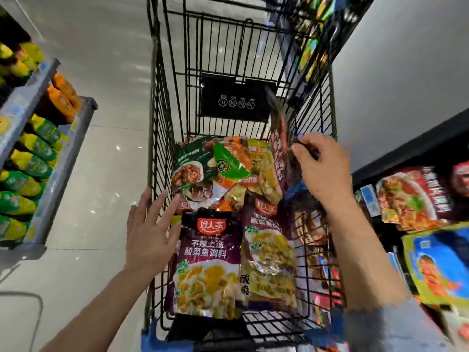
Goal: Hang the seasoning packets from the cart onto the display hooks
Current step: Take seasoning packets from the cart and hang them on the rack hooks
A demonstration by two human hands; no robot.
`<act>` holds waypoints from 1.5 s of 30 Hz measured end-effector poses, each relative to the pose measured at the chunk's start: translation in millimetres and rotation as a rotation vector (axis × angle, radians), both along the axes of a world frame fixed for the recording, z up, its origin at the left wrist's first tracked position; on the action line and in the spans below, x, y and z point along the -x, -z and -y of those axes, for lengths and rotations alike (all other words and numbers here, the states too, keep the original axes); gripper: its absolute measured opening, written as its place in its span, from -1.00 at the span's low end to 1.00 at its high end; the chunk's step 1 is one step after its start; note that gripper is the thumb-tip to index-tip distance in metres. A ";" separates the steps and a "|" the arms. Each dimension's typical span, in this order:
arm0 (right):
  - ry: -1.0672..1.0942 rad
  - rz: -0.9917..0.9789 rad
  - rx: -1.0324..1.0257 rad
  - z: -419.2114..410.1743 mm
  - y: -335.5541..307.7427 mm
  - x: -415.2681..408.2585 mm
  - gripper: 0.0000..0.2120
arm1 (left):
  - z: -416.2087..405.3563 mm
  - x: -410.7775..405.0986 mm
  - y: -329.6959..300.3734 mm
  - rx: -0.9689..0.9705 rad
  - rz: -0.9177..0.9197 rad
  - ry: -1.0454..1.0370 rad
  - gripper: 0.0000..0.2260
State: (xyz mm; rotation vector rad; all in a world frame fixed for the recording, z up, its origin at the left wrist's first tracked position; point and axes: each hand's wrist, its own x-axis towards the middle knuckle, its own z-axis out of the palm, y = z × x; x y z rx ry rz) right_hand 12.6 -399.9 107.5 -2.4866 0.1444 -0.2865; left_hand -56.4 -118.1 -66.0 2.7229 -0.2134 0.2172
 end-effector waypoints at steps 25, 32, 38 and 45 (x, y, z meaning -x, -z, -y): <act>-0.363 -0.746 1.035 63.0 220.8 -37.1 -0.75 | 5.2 2.2 -2.8 0.032 0.078 -0.023 -0.60; -0.351 -0.825 0.923 80.9 284.9 -59.4 -0.73 | 4.2 1.1 -2.3 -0.002 0.027 -0.017 -0.58; -0.342 -0.911 0.543 92.8 303.2 -77.4 -0.41 | 5.0 0.7 -2.6 -0.027 0.028 -0.030 -0.59; -0.288 -0.877 0.551 97.9 307.9 -81.5 -0.15 | 6.0 0.9 -2.6 -0.059 0.040 -0.036 -0.59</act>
